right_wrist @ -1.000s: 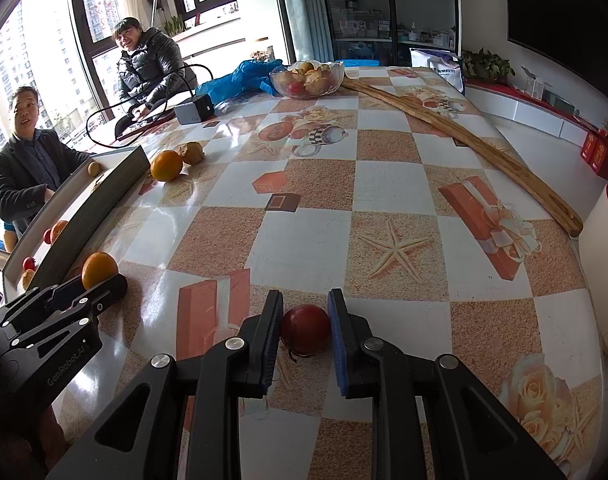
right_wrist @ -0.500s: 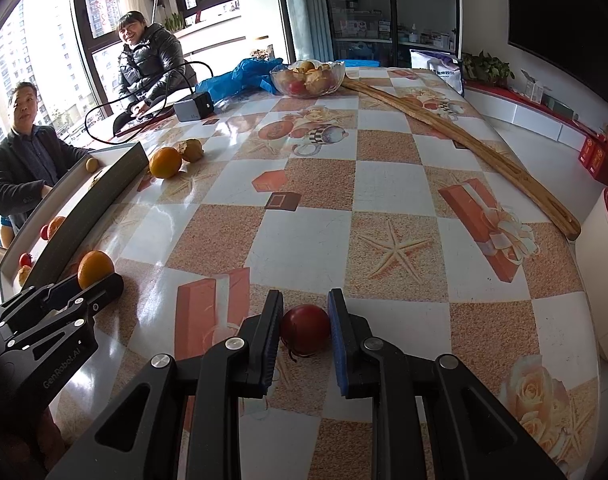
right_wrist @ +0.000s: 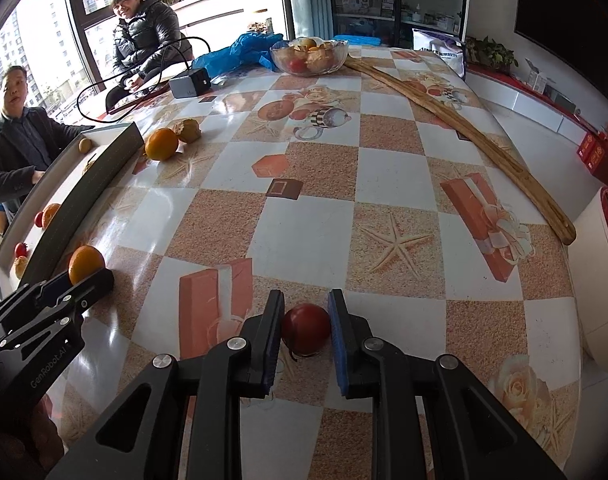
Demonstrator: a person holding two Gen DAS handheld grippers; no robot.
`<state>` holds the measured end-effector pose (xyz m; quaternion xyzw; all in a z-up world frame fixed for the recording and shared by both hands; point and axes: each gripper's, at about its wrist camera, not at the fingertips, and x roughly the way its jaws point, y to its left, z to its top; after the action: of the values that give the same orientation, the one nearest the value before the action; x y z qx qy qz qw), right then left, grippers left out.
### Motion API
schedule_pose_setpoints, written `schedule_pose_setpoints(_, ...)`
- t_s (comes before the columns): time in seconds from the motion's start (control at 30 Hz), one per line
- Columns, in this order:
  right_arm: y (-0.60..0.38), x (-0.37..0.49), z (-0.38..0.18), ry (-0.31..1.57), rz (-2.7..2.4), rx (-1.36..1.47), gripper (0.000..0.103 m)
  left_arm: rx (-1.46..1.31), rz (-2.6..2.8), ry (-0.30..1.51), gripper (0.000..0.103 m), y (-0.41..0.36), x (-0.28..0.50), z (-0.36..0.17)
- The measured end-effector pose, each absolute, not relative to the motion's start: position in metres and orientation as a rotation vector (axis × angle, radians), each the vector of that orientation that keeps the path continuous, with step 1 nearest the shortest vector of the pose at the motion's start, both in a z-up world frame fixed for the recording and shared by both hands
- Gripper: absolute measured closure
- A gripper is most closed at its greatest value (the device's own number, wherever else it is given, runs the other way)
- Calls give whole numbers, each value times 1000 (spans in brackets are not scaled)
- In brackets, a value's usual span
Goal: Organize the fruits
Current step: 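Carry the tangerine in the left tool while the right tool carries the tomato over the tray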
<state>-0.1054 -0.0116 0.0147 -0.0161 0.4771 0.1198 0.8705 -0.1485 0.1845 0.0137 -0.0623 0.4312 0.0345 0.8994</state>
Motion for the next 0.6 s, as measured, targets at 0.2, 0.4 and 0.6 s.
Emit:
schedule_pose_setpoints(0.2, -4, -105, 22, 1010, 267, -26, 79, -141, 78, 874, 66, 198, -155, 24)
schedule_pose_setpoints(0.4, 10, -99, 26, 1041, 317, 23, 79, -163, 85, 861, 66, 211, -160, 32)
schedule_pose_setpoints(0.6, 28, -86, 29, 1095, 391, 99, 79, -188, 85, 834, 66, 236, -169, 51)
